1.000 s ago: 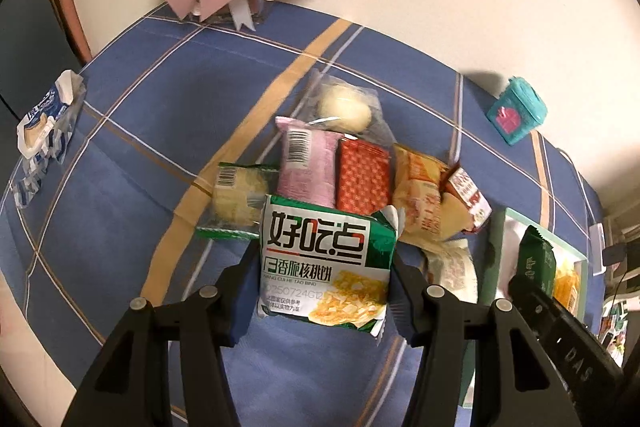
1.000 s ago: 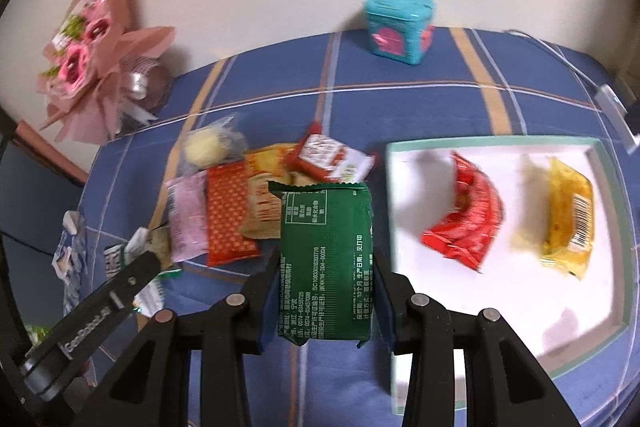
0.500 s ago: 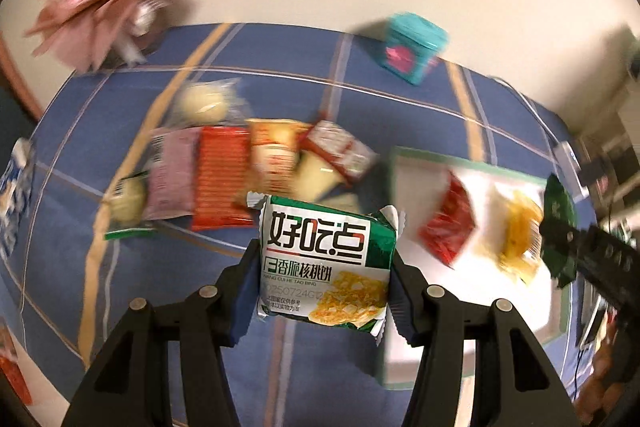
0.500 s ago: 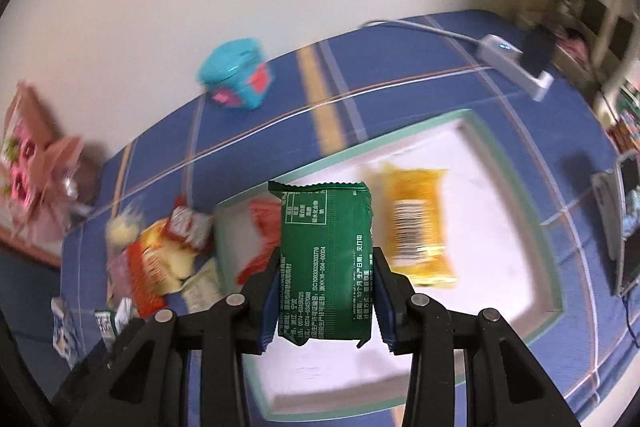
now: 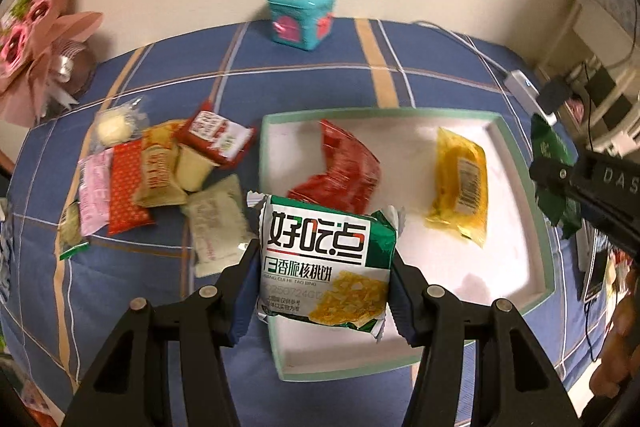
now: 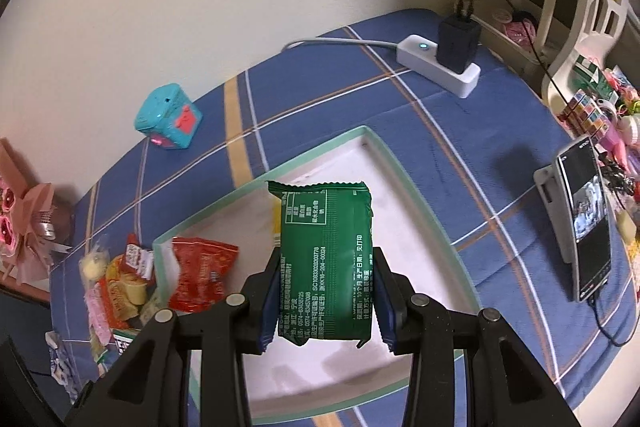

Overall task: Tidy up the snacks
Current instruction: 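Lift both held packs and carry them over the white tray, then lower both packs into the tray and open both tools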

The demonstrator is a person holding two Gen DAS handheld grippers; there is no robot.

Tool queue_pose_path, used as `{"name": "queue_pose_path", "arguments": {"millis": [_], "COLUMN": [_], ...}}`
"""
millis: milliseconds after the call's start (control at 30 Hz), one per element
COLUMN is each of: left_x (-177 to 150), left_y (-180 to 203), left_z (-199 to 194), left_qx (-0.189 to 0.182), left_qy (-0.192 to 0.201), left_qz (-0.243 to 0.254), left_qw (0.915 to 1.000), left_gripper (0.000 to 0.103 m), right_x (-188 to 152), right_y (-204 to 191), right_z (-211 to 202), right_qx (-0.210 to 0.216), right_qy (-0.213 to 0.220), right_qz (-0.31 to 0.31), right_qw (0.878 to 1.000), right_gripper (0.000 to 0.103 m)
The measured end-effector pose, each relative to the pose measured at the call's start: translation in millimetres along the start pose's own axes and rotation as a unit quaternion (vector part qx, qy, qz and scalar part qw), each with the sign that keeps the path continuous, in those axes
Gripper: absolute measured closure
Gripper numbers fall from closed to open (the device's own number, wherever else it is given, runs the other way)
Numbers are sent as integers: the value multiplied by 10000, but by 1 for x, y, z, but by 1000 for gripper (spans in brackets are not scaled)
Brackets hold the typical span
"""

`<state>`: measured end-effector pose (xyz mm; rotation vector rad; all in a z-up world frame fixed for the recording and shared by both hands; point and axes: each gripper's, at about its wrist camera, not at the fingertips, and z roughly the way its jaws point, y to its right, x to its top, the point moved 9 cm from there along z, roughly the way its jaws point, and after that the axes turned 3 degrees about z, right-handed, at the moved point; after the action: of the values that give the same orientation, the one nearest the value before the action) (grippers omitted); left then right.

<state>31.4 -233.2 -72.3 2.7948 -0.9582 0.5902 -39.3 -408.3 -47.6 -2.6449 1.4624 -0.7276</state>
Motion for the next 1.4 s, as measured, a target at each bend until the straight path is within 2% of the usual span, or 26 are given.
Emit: {"name": "queue_pose_path", "arguments": {"millis": [300, 700, 1000, 1400], "left_x": [-5, -17, -25, -30], "left_y": [21, 29, 32, 35], "left_z": [18, 53, 73, 89], "left_qx": [81, 97, 46, 4], "left_qy": [-88, -420, -688, -747], "left_qz": [283, 349, 327, 266], "left_qw": [9995, 9985, 9971, 9968], "left_gripper": [45, 44, 44, 43], "right_x": [-4, -29, -40, -40], "right_y": [19, 30, 33, 26], "right_z": [16, 65, 79, 80], "right_qx": [-89, -346, -539, -774], "right_qy": [-183, -657, -848, -778], "right_qz": [68, -25, -150, -381], "right_qw": [9998, 9972, 9948, 9932], "right_gripper": [61, 60, 60, 59]}}
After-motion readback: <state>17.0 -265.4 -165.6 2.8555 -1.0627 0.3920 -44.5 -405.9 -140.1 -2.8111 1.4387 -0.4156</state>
